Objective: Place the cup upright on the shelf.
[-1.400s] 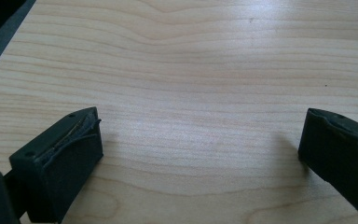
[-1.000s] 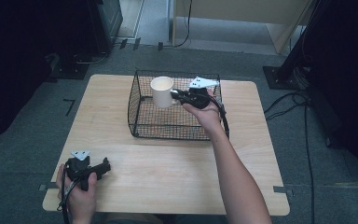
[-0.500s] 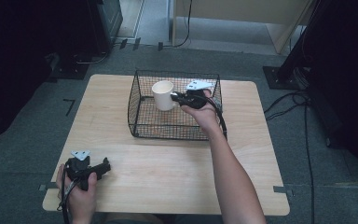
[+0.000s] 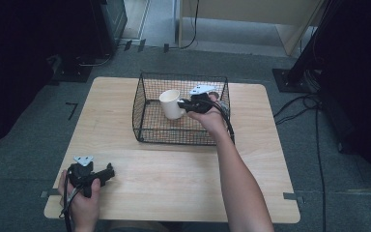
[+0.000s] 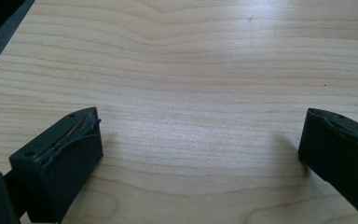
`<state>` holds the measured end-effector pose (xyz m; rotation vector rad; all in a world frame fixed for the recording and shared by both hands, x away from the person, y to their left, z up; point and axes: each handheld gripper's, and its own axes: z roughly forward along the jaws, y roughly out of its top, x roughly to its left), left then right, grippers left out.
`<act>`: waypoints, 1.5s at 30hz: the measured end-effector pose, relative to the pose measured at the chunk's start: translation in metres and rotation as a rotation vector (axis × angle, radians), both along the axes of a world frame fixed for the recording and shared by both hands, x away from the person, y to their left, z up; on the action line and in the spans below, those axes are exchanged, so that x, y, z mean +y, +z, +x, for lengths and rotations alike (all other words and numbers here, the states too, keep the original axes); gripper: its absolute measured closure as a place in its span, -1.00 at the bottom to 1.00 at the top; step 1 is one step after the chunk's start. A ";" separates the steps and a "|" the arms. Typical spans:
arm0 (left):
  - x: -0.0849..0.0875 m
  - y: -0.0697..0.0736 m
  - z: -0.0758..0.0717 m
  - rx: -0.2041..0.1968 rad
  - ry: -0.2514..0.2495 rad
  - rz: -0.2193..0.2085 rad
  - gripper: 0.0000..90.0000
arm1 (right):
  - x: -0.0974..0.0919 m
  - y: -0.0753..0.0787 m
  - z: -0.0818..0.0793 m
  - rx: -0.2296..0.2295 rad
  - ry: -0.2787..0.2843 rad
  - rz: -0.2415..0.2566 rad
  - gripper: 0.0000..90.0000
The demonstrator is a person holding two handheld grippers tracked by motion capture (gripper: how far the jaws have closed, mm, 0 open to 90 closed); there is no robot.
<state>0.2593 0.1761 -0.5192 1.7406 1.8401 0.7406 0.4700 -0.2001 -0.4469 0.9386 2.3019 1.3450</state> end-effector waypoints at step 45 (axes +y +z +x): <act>0.000 0.000 0.000 0.000 0.000 0.000 -1.00 | 0.005 -0.005 0.001 0.045 -0.030 -0.096 0.50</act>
